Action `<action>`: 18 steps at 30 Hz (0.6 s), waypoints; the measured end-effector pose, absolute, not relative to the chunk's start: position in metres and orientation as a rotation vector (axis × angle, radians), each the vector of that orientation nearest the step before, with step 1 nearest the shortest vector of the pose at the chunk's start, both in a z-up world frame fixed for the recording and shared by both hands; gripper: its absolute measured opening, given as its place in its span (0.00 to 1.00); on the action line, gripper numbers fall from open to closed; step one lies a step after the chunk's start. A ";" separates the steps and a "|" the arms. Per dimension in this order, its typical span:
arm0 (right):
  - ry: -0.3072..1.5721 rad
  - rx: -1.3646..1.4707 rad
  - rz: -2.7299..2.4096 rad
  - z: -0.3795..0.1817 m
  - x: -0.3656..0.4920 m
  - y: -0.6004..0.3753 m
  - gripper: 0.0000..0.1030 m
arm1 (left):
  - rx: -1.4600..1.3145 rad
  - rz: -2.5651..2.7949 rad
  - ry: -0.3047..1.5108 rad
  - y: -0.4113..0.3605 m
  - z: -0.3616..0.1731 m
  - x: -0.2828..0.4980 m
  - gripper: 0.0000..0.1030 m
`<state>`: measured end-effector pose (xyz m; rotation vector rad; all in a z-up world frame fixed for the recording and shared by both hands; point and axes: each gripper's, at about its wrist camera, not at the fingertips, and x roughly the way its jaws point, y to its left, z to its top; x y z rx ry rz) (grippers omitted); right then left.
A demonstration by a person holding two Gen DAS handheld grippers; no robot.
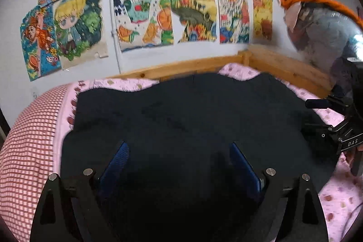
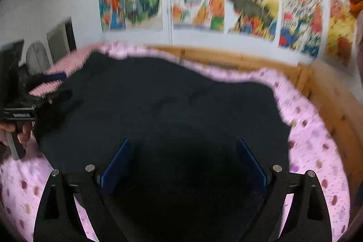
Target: Fold large clothes
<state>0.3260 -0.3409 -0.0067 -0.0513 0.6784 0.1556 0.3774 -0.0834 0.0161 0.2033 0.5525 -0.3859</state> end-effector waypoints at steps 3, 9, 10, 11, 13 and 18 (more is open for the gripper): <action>0.736 -0.016 0.160 -0.026 0.353 -0.346 0.88 | 0.206 -0.344 0.574 -0.093 0.005 0.400 0.90; 0.772 0.067 0.093 -0.038 0.416 -0.359 0.88 | 0.047 -0.291 0.610 -0.076 0.008 0.444 0.90; 0.786 0.079 0.071 -0.040 0.425 -0.361 0.88 | 0.006 -0.266 0.630 -0.068 0.005 0.453 0.90; 0.791 0.085 0.047 -0.042 0.434 -0.365 0.89 | -0.031 -0.241 0.651 -0.060 0.001 0.462 0.90; 0.789 0.079 0.016 -0.045 0.444 -0.368 0.89 | -0.093 -0.228 0.688 -0.048 -0.007 0.475 0.90; 0.845 0.153 0.008 -0.061 0.467 -0.385 0.92 | -0.140 -0.300 0.735 -0.044 -0.026 0.482 0.95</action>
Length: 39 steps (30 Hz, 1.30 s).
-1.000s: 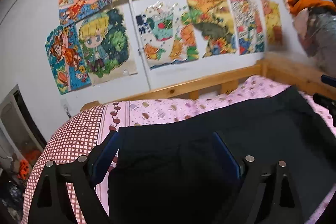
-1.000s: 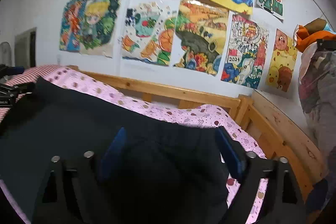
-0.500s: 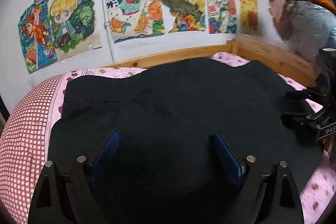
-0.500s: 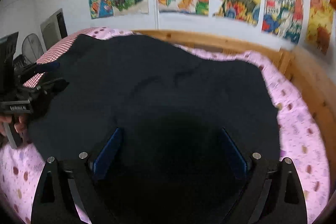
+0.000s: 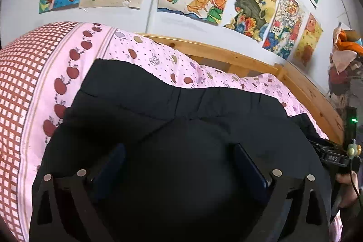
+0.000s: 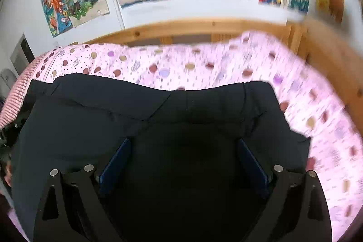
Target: Fold large clothes
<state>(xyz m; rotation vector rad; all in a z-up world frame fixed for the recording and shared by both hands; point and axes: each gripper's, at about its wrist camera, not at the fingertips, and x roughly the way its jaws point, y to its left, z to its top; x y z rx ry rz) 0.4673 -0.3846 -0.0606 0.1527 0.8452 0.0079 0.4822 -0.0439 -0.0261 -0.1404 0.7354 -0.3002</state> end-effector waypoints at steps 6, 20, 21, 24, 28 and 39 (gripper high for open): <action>0.828 0.155 0.017 -0.080 0.469 -0.380 0.96 | -0.115 -0.296 0.692 -0.050 -0.034 0.473 0.97; 0.729 0.201 0.032 -0.087 0.455 -0.390 0.96 | -0.152 -0.343 0.618 -0.044 -0.040 0.460 1.00; 0.727 0.201 0.033 -0.087 0.454 -0.390 0.96 | -0.152 -0.343 0.616 -0.044 -0.040 0.459 1.00; 0.725 0.199 0.032 -0.087 0.454 -0.390 0.96 | -0.150 -0.342 0.615 -0.045 -0.041 0.459 1.00; 0.725 0.198 0.032 -0.087 0.453 -0.390 0.96 | -0.150 -0.343 0.615 -0.045 -0.042 0.459 1.00; 0.722 0.187 0.021 -0.086 0.454 -0.390 0.97 | -0.152 -0.346 0.617 -0.044 -0.044 0.459 1.00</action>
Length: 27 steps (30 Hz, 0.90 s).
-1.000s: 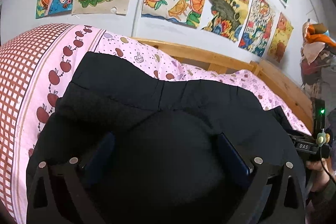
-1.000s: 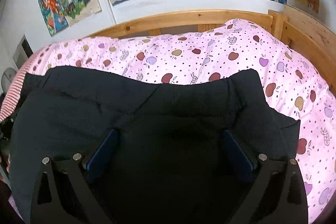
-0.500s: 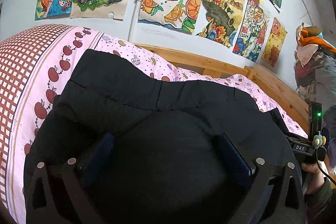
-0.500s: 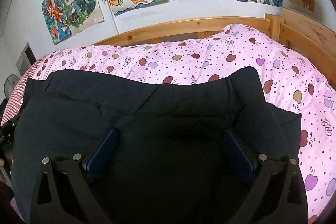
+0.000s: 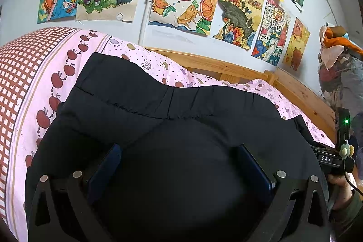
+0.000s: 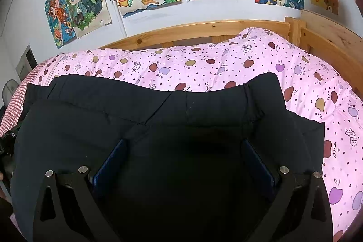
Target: Fold large clothes
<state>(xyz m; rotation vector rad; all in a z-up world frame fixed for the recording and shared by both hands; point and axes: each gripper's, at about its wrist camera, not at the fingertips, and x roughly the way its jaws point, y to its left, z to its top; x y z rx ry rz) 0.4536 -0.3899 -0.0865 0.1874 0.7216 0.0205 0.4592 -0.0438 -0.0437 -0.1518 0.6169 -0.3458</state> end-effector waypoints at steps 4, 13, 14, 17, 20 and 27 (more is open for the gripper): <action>0.721 0.209 0.018 -0.073 0.447 -0.395 0.96 | -0.161 -0.351 0.629 -0.039 -0.036 0.458 1.00; 0.674 0.089 -0.095 -0.023 0.351 -0.413 0.96 | -0.071 -0.344 0.619 -0.003 0.011 0.416 1.00; 0.687 0.075 -0.101 -0.023 0.341 -0.415 0.96 | -0.054 -0.336 0.628 0.004 0.014 0.412 1.00; 0.726 0.034 -0.113 -0.024 0.312 -0.423 0.96 | -0.017 -0.300 0.684 0.025 0.015 0.407 1.00; 0.734 0.015 -0.115 -0.025 0.289 -0.431 0.96 | -0.022 -0.288 0.765 0.047 0.007 0.407 1.00; 0.725 0.083 -0.140 -0.046 0.256 -0.444 0.96 | -0.095 -0.317 0.865 0.073 -0.023 0.409 1.00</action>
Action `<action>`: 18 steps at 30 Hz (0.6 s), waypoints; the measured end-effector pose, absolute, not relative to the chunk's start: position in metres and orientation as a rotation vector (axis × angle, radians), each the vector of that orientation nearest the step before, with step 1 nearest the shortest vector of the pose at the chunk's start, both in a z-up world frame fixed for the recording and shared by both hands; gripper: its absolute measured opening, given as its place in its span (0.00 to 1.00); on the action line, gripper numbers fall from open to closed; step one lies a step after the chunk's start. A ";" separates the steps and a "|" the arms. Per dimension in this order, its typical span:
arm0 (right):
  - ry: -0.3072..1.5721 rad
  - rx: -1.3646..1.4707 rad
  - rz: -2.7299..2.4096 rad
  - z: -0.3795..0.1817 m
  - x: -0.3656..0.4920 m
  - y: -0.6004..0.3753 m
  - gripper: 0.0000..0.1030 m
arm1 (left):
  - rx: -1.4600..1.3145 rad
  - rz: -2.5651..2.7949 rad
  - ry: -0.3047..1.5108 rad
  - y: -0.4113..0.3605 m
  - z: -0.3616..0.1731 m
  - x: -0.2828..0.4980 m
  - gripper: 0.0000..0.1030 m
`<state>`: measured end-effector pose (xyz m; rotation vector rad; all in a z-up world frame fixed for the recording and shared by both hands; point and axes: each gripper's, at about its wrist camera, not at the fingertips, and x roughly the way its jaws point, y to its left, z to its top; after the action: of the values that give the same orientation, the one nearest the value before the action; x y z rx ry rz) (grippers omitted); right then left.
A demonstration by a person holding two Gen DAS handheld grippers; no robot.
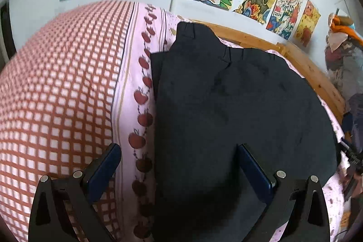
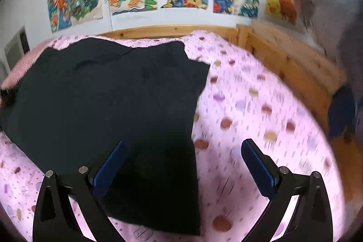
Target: Fold large clothes
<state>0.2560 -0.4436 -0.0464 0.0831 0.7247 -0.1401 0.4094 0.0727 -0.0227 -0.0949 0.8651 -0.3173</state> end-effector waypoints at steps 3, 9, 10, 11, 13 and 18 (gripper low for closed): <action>0.727 0.164 -0.122 -0.057 0.251 -0.451 0.96 | -0.135 -0.367 0.867 0.073 -0.025 0.412 1.00; 0.736 0.240 -0.075 -0.065 0.264 -0.464 0.97 | -0.056 -0.485 0.885 0.056 -0.031 0.420 1.00; 0.740 0.249 -0.062 -0.066 0.269 -0.466 0.97 | -0.046 -0.500 0.890 0.054 -0.032 0.421 1.00; 0.747 0.254 -0.052 -0.068 0.274 -0.466 0.97 | -0.039 -0.521 0.899 0.052 -0.033 0.423 1.00; 0.771 0.260 -0.001 -0.071 0.289 -0.468 0.96 | -0.035 -0.561 0.909 0.049 -0.035 0.429 1.00; 0.842 0.274 0.144 -0.083 0.323 -0.475 0.97 | -0.075 -0.648 0.933 0.052 -0.041 0.444 1.00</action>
<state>0.3229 -0.4755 -0.0833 0.2742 0.8418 0.1436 0.4437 0.0521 -0.0409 -0.0753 0.9330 -0.6481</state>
